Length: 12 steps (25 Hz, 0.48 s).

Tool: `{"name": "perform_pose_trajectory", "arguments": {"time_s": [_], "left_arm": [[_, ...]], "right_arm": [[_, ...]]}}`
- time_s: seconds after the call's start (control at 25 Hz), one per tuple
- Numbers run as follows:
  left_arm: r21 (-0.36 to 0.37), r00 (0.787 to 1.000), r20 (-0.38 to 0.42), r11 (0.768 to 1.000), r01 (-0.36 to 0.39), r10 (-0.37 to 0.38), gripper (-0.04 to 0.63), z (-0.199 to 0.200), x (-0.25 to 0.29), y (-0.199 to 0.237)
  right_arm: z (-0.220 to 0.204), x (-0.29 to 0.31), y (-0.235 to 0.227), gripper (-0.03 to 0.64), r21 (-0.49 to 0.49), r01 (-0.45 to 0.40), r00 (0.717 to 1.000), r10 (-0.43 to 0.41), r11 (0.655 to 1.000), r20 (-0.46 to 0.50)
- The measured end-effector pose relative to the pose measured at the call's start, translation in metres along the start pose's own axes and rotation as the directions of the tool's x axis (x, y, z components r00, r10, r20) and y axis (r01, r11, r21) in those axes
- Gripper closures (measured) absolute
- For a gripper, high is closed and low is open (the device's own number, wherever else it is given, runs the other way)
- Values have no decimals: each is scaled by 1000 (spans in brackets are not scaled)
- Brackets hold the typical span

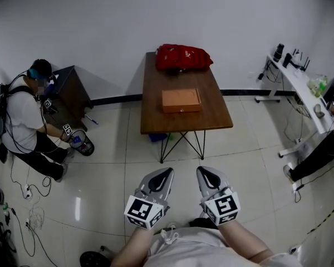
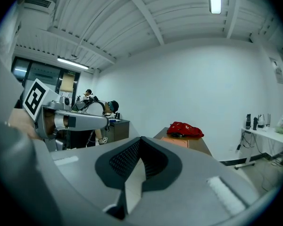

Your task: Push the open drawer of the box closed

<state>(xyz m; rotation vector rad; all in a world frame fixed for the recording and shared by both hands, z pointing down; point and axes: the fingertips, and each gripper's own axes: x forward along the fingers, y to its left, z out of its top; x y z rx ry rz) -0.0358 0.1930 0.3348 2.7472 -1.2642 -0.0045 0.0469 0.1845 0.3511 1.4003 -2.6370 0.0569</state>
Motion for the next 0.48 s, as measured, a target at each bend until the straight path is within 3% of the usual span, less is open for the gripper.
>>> {"name": "perform_pose_trajectory", "arguments": {"time_s": [0.48], "left_arm": [[-12, 1000, 20, 1000, 9, -8, 589, 4, 1, 7]], "right_arm": [[0, 6, 1, 609, -4, 13, 1000, -13, 1000, 5]]}}
